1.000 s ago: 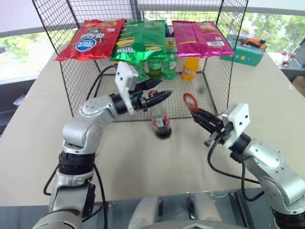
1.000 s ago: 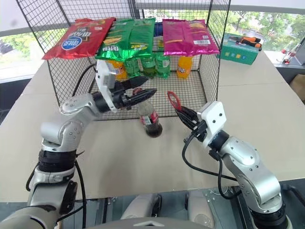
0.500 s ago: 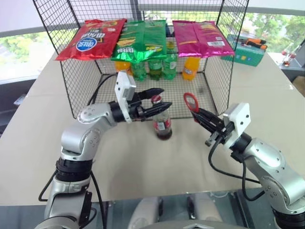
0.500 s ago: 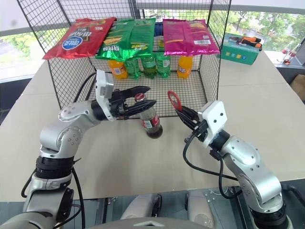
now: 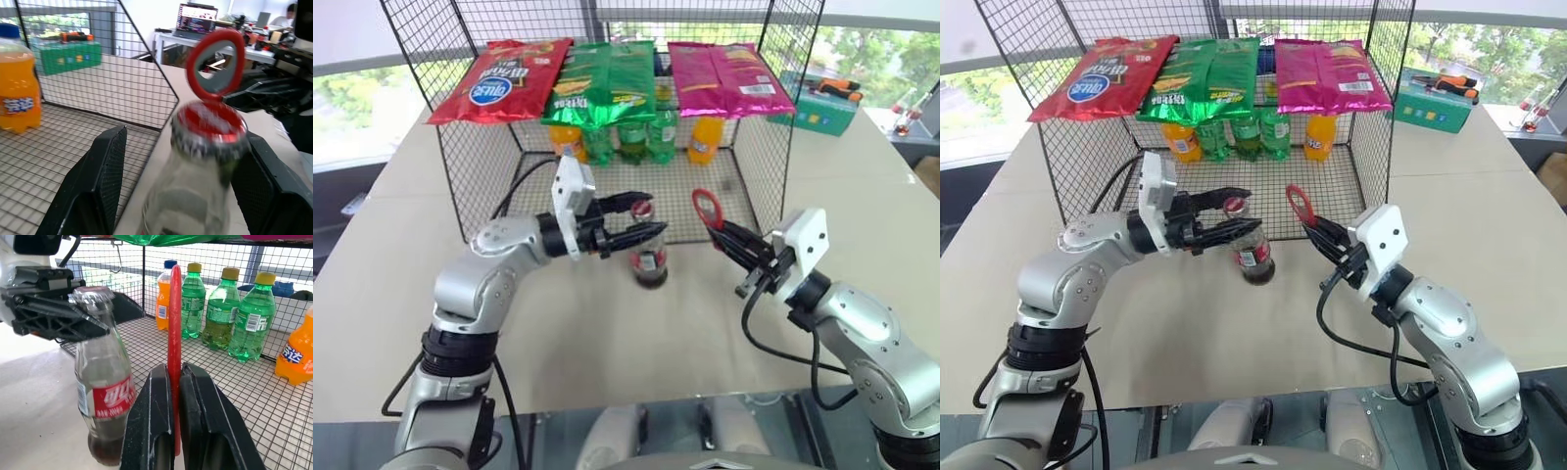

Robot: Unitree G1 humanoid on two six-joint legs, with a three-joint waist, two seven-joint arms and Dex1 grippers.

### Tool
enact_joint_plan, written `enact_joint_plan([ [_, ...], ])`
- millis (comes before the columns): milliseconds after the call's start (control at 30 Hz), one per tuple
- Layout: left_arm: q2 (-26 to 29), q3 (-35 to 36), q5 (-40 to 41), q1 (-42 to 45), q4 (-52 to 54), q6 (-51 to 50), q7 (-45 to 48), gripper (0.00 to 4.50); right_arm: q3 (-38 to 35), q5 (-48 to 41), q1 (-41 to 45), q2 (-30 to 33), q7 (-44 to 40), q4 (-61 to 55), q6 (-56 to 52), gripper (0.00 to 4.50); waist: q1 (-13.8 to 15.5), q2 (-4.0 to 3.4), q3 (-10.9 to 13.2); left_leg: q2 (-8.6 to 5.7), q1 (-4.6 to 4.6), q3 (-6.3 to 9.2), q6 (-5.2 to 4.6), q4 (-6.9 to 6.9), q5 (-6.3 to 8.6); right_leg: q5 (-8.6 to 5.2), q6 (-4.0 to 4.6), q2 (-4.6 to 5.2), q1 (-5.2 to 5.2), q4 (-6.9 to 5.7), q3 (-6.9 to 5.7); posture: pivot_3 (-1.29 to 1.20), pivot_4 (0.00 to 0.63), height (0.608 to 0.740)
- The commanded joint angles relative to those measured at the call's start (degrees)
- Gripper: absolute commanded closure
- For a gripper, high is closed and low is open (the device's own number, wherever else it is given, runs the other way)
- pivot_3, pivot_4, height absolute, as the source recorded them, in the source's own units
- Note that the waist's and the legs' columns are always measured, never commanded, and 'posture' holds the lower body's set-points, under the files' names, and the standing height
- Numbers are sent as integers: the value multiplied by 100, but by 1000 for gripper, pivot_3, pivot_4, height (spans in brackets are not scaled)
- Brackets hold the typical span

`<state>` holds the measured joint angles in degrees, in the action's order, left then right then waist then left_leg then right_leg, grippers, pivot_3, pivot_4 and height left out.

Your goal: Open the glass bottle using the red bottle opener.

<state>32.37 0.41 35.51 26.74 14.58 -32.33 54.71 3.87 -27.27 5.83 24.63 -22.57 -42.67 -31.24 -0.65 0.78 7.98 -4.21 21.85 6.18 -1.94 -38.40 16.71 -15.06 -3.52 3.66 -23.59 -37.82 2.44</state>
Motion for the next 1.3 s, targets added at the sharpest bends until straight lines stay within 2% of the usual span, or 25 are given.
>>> enact_joint_plan([
  [33,83,42,49,-1,249,-7,15,1455,-114,-83,89,9,11,-273,4,4500,-2,0,0,0,0,0,0,0,0,0,0,0,0,0,0,0,150,740],
  [767,223,-148,-38,-49,254,40,345,1455,-49,-5,29,-13,-17,-214,105,4500,-5,0,0,0,0,0,0,0,0,0,0,0,0,0,0,0,150,740],
  [867,223,-146,-52,-61,235,50,379,2183,-19,24,15,-12,-48,-197,153,4500,-4,0,0,0,0,0,0,0,0,0,0,0,0,0,0,0,150,740],
  [900,225,-146,-57,-66,231,56,389,2772,-11,32,14,-13,-55,-194,164,4500,-3,0,0,0,0,0,0,0,0,0,0,0,0,0,0,0,150,740],
  [967,229,-157,-69,-87,214,89,402,3243,57,110,37,4,-104,-180,229,4500,-1,-3,-2,1,-3,0,0,1,0,0,0,0,2,1,0,0,150,740],
  [1300,243,-226,-93,-114,192,204,473,3331,868,1097,602,70,-442,257,858,4500,-5,-1,-3,-1,-4,0,0,-1,0,0,0,-1,2,-2,0,0,150,740],
])
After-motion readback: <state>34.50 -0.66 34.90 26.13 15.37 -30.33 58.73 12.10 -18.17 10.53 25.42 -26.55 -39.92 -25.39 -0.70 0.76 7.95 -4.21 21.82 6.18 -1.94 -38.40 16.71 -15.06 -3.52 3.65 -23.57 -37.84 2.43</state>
